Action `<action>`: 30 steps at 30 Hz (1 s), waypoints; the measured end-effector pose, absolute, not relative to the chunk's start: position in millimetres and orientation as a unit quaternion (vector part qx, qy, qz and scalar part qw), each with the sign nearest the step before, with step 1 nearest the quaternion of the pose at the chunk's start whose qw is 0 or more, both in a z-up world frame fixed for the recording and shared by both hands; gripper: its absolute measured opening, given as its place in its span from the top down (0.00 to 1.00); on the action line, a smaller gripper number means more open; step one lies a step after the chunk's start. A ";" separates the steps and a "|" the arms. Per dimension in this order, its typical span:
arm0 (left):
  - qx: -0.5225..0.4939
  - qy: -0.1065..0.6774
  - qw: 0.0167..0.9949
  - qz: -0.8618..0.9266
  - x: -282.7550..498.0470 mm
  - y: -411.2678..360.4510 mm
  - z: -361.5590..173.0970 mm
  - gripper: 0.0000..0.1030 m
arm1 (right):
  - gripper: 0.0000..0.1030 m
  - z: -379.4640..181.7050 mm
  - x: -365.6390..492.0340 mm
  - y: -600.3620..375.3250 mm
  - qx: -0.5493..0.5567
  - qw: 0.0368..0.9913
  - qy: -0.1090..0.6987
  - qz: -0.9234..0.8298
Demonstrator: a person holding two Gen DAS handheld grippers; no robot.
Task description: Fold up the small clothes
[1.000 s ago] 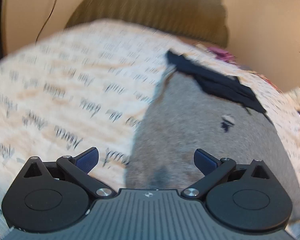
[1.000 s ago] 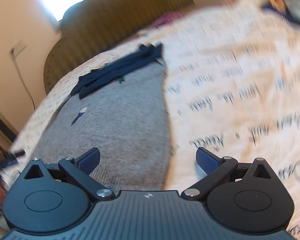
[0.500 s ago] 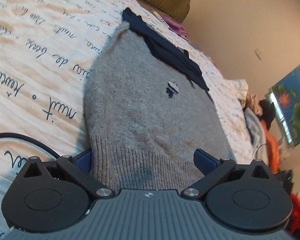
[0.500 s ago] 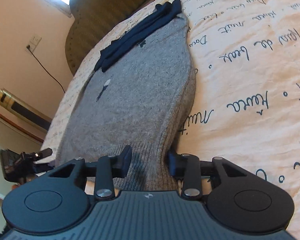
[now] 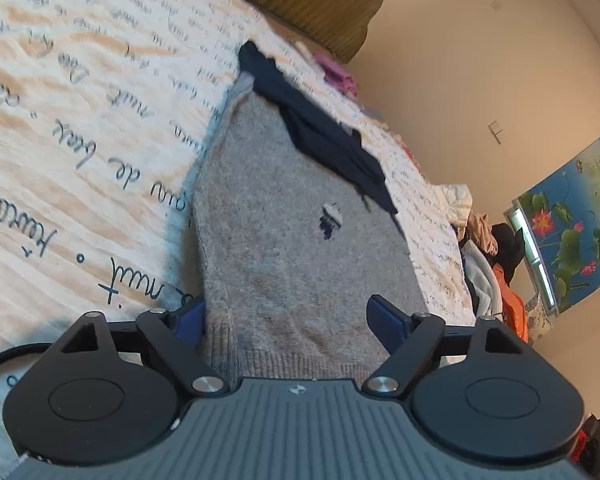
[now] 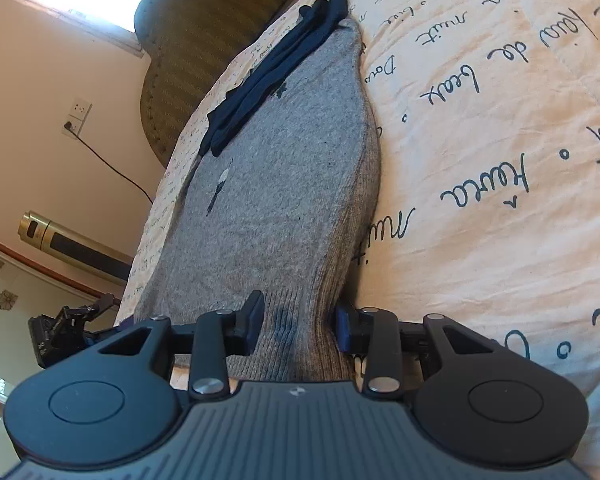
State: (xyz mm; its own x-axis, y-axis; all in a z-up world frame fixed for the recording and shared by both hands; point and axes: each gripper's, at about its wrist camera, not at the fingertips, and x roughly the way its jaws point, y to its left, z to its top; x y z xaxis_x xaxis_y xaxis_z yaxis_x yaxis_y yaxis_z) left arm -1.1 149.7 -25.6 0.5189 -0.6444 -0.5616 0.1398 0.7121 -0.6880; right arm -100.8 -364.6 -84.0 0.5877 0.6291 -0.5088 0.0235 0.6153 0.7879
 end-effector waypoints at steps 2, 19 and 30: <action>-0.300 0.447 0.810 -0.233 4.9 147.5 -37.0 0.19 | 0.66 -85.3 -100.7 -364.8 0.401 0.796 0.412 0.188; -0.224 0.484 0.813 -0.234 -22.6 130.3 -46.0 0.99 | 0.93 -85.7 -99.0 -349.5 0.358 0.809 0.417 0.209; -0.203 0.494 0.804 -0.259 -39.2 132.4 -35.5 0.99 | 0.94 -39.9 -106.8 -387.2 0.244 0.842 0.445 0.182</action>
State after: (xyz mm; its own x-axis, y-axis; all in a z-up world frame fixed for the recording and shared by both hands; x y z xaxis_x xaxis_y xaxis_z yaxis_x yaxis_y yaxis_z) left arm -39.2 132.4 -35.5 0.3770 -0.6182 -0.6897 0.2163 0.7828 -0.5835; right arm -106.8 -387.2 -39.9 0.5375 0.5231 -0.6614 -0.0893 0.8152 0.5722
